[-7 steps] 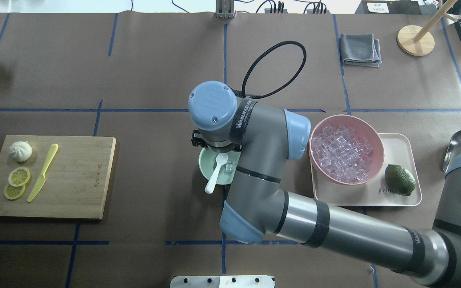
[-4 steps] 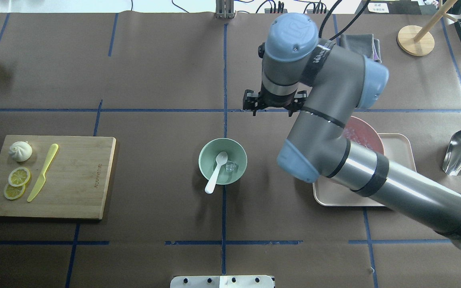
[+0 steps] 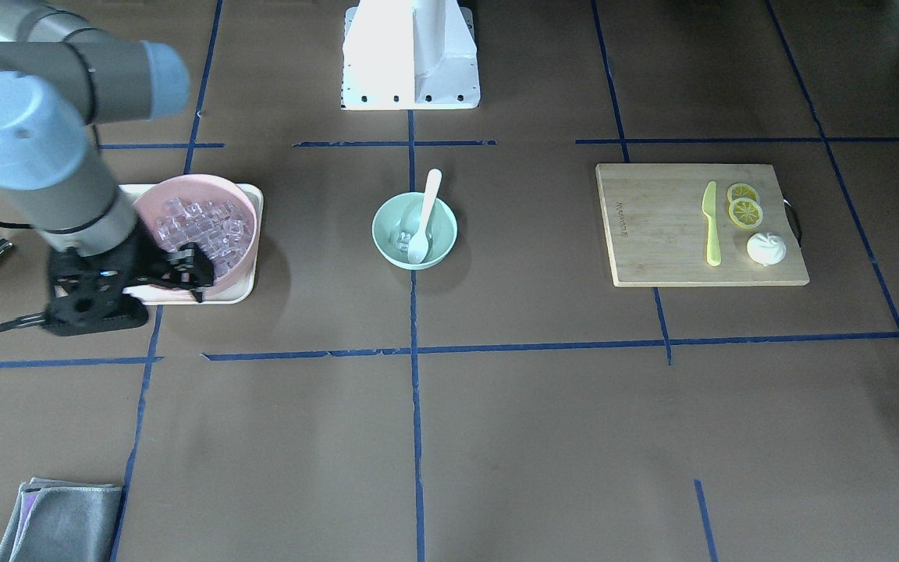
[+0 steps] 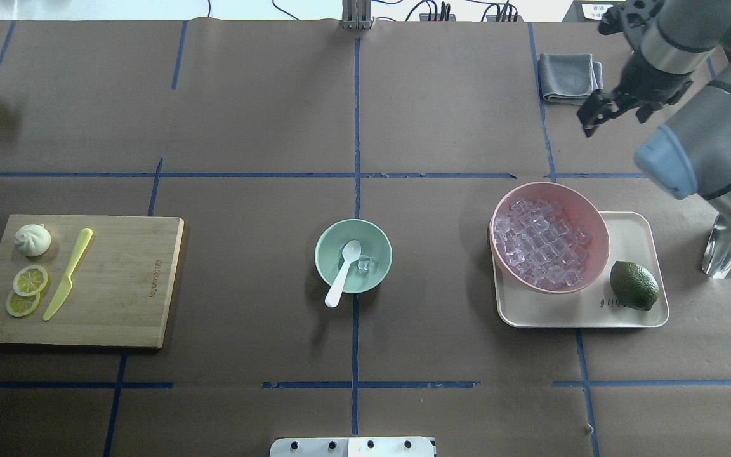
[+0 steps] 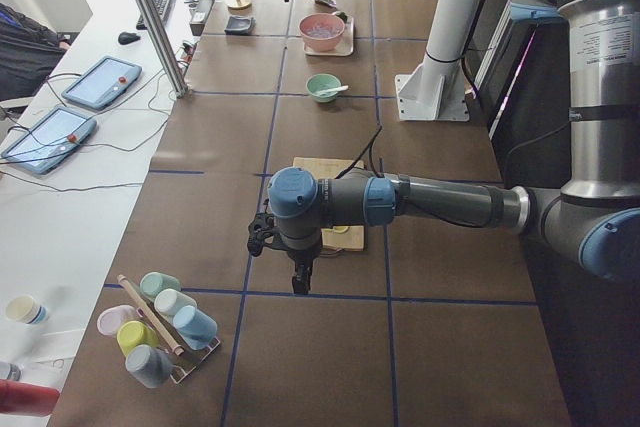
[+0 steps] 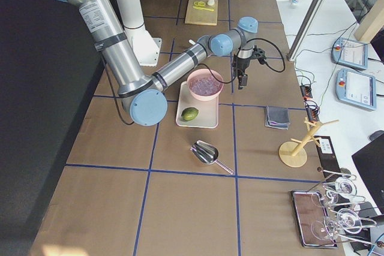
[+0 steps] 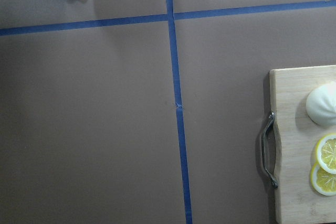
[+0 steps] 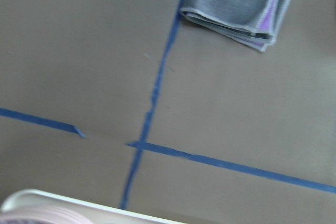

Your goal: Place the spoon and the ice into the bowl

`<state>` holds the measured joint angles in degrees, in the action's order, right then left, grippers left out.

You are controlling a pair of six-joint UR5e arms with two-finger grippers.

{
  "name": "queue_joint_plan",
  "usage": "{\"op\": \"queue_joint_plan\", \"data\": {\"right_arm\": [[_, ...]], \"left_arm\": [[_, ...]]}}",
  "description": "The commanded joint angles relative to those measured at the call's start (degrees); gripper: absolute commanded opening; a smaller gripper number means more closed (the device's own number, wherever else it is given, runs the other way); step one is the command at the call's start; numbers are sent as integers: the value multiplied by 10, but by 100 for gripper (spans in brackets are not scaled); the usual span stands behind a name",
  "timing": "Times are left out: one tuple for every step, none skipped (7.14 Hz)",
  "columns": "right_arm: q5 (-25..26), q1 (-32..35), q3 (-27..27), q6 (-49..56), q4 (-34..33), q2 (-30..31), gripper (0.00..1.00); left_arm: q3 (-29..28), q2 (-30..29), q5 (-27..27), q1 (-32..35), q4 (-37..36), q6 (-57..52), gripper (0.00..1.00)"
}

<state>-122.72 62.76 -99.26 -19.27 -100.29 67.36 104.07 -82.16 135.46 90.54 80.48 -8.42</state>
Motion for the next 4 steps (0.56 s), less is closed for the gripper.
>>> {"op": "queue_joint_plan", "data": {"right_arm": [[-19,75,-29,162,3,115,99],[-37,129,-31,222,3,157,99],[-57,185,-30,294,2,207,99],[-73,228,-30,346,3,249,99]], "left_arm": [[0,-8,-7,1,1,-2,100],[1,-9,-6,1,2,-3,100],[0,-10,-6,1,1,-3,100],[1,-6,-7,1,5,-4,100]]}}
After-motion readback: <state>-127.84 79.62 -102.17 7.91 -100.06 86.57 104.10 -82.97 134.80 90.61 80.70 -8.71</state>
